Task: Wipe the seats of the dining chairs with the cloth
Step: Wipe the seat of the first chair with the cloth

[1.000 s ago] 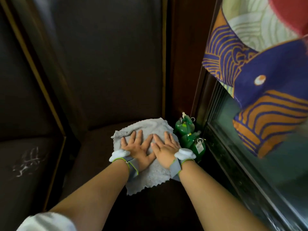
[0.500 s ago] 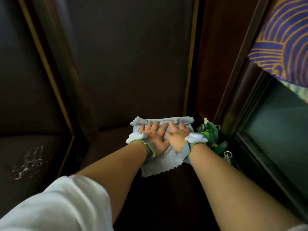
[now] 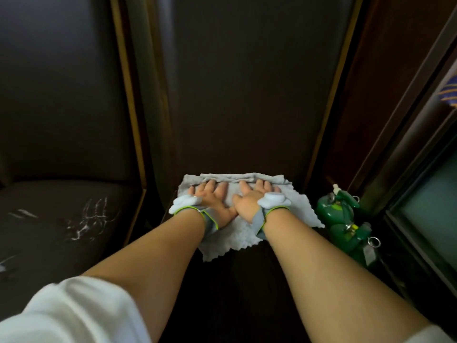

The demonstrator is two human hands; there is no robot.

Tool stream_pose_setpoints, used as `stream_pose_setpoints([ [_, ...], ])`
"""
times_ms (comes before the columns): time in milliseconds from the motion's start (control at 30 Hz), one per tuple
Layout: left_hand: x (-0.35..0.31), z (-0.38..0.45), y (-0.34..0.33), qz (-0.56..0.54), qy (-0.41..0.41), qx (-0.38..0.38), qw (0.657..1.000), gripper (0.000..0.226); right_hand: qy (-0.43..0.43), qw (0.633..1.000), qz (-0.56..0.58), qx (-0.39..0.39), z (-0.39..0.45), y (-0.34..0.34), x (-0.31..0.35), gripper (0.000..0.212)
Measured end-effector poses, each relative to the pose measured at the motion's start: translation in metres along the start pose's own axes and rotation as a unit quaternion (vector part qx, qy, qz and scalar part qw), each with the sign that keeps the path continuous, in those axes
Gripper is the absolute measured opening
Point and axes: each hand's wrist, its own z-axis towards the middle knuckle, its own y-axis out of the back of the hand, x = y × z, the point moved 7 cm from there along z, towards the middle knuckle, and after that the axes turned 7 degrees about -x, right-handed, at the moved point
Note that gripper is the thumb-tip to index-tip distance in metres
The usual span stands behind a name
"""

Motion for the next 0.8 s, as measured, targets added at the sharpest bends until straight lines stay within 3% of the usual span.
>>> stream_pose_setpoints([
  [267, 0.075, -0.018, -0.012, -0.152, 0.164, 0.012, 0.975, 0.11, 0.161, 0.985, 0.056, -0.007, 0.009, -0.004, 0.075, 0.051],
  [567, 0.081, -0.026, -0.003, -0.217, 0.169, 0.043, 0.96, 0.13, 0.137, 0.988, 0.071, 0.014, -0.002, -0.005, 0.075, 0.051],
  [800, 0.075, -0.085, 0.002, -0.199, 0.135, 0.041, 0.97, 0.102, 0.124, 0.991, 0.039, 0.025, -0.059, -0.006, 0.084, 0.059],
])
